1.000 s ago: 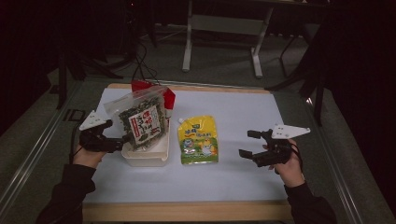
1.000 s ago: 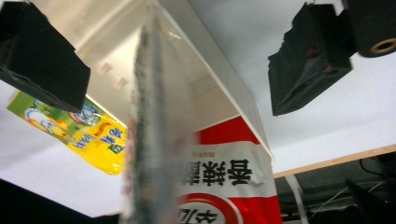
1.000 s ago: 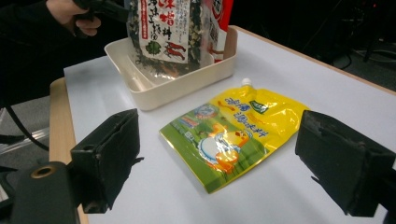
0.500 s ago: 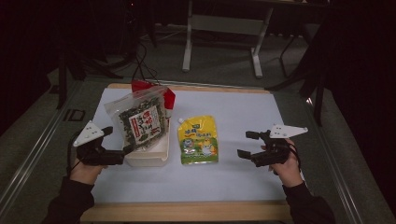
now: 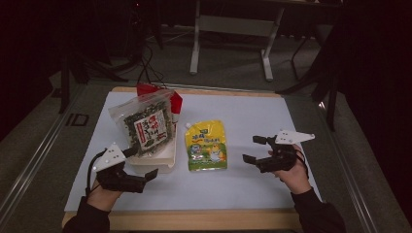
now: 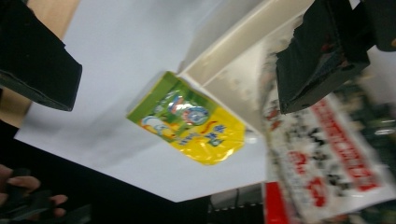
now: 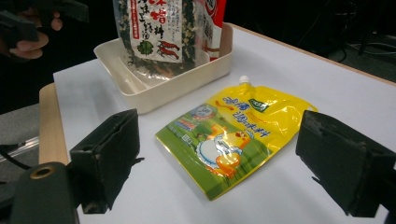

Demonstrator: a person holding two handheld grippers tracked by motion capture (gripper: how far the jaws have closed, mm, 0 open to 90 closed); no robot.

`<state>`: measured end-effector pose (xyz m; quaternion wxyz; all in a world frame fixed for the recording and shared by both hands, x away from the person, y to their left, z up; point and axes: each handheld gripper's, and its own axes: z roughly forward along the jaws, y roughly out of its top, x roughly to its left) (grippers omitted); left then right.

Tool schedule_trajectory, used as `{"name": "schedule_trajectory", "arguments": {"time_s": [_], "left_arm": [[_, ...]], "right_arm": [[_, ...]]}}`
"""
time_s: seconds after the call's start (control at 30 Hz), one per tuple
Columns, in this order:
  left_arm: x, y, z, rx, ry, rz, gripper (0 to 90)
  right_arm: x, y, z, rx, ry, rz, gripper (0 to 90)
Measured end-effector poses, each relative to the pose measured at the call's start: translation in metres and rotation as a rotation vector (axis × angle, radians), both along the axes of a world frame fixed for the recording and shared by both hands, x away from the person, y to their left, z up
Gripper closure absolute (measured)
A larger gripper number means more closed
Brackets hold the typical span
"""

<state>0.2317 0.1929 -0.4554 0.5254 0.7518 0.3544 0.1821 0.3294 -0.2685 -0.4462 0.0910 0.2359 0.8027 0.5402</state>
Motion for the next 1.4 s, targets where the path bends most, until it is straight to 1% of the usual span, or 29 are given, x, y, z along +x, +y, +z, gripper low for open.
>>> {"name": "schedule_trajectory", "arguments": {"time_s": [0.03, 0.1, 0.13, 0.17, 0.27, 0.3, 0.37, 0.4, 0.43, 0.47, 0.5, 0.57, 0.6, 0.67, 0.7, 0.77, 0.8, 0.83, 0.9, 0.93, 0.97, 1.0, 1.03, 1.07, 1.2, 1.23, 1.3, 1.33, 1.4], "left_arm": [[0.000, 0.000, 0.000, 0.000, 0.000, 0.000, 1.5], [-0.003, -0.012, -0.004, -0.009, -0.005, -0.028, 1.5], [-0.003, -0.012, -0.004, -0.009, -0.005, -0.028, 1.5], [-0.004, -0.016, -0.006, -0.010, -0.004, -0.037, 1.5], [-0.008, -0.030, -0.013, 0.012, -0.010, -0.066, 1.5], [-0.009, -0.034, -0.016, 0.016, -0.014, -0.074, 1.5], [-0.011, -0.045, -0.022, 0.025, -0.007, -0.112, 1.5], [-0.011, -0.045, -0.022, 0.025, -0.007, -0.112, 1.5], [-0.012, -0.049, -0.026, 0.033, -0.011, -0.125, 1.5], [-0.012, -0.049, -0.026, 0.033, -0.011, -0.125, 1.5], [-0.012, -0.051, -0.029, 0.045, -0.017, -0.124, 1.5], [-0.012, -0.052, -0.030, 0.045, -0.018, -0.129, 1.5], [-0.011, -0.052, -0.034, 0.043, -0.009, -0.131, 1.5], [-0.011, -0.052, -0.035, 0.041, -0.007, -0.132, 1.5], [-0.011, -0.052, -0.037, 0.035, -0.005, -0.130, 1.5], [-0.011, -0.052, -0.039, 0.041, -0.006, -0.130, 1.5], [-0.011, -0.053, -0.041, 0.039, -0.010, -0.129, 1.5], [-0.011, -0.053, -0.042, 0.042, -0.008, -0.130, 1.5], [-0.011, -0.053, -0.044, 0.042, -0.008, -0.137, 1.5], [-0.011, -0.053, -0.045, 0.044, -0.008, -0.137, 1.5], [-0.010, -0.053, -0.046, 0.042, -0.005, -0.135, 1.5], [-0.010, -0.054, -0.047, 0.042, -0.002, -0.137, 1.5], [-0.010, -0.054, -0.048, 0.046, -0.001, -0.137, 1.5], [-0.010, -0.054, -0.049, 0.049, 0.002, -0.136, 1.5], [-0.011, -0.055, -0.052, 0.062, 0.001, -0.142, 1.5], [-0.011, -0.055, -0.053, 0.058, 0.002, -0.145, 1.5], [-0.011, -0.056, -0.054, 0.055, 0.004, -0.147, 1.5], [-0.011, -0.056, -0.054, 0.056, 0.003, -0.147, 1.5], [-0.011, -0.056, -0.055, 0.055, 0.005, -0.153, 1.5]], "right_arm": [[0.000, 0.000, 0.000, 0.000, 0.000, 0.000, 13.3], [0.000, 0.003, -0.002, -0.015, 0.005, 0.008, 13.3], [0.000, 0.004, -0.002, -0.014, 0.008, 0.015, 13.3], [0.000, 0.005, -0.003, -0.013, 0.009, 0.012, 13.3], [0.001, 0.007, -0.004, -0.014, 0.015, 0.014, 13.0], [0.002, 0.007, -0.005, -0.014, 0.020, 0.022, 11.0], [0.004, 0.008, -0.006, -0.005, 0.028, 0.014, 11.1], [0.004, 0.009, -0.006, -0.005, 0.023, 0.008, 12.3], [0.005, 0.009, -0.005, -0.009, 0.015, 0.001, 13.3], [0.005, 0.009, -0.005, -0.009, 0.015, 0.001, 13.3], [0.006, 0.010, -0.005, -0.019, 0.001, -0.003, 13.7], [0.007, 0.011, -0.005, -0.030, -0.004, -0.003, 13.7], [0.009, 0.012, -0.006, -0.031, -0.005, 0.003, 14.2], [0.011, 0.013, -0.007, -0.033, -0.010, 0.001, 14.3], [0.014, 0.014, -0.008, -0.034, -0.006, 0.006, 14.2], [0.016, 0.014, -0.009, -0.033, -0.001, 0.004, 14.0], [0.019, 0.017, -0.010, -0.043, 0.009, -0.007, 12.7], [0.019, 0.017, -0.010, -0.043, 0.009, -0.007, 12.7], [0.022, 0.022, -0.012, -0.061, 0.007, -0.017, 10.7], [0.023, 0.025, -0.013, -0.050, 0.014, -0.020, 10.7], [0.025, 0.027, -0.014, -0.044, 0.029, -0.004, 10.7], [0.026, 0.029, -0.015, -0.048, 0.027, -0.007, 11.3], [0.028, 0.032, -0.016, -0.060, 0.026, -0.020, 13.1], [0.030, 0.035, -0.017, -0.060, 0.037, -0.014, 13.4], [0.040, 0.046, -0.020, -0.075, 0.028, -0.021, 19.2], [0.041, 0.049, -0.020, -0.080, 0.031, -0.023, 22.6], [0.046, 0.056, -0.022, -0.106, 0.010, -0.036, 29.7], [0.048, 0.058, -0.022, -0.118, 0.012, -0.042, 35.4], [0.055, 0.064, -0.023, -0.121, 0.027, -0.037, 41.7]]}}
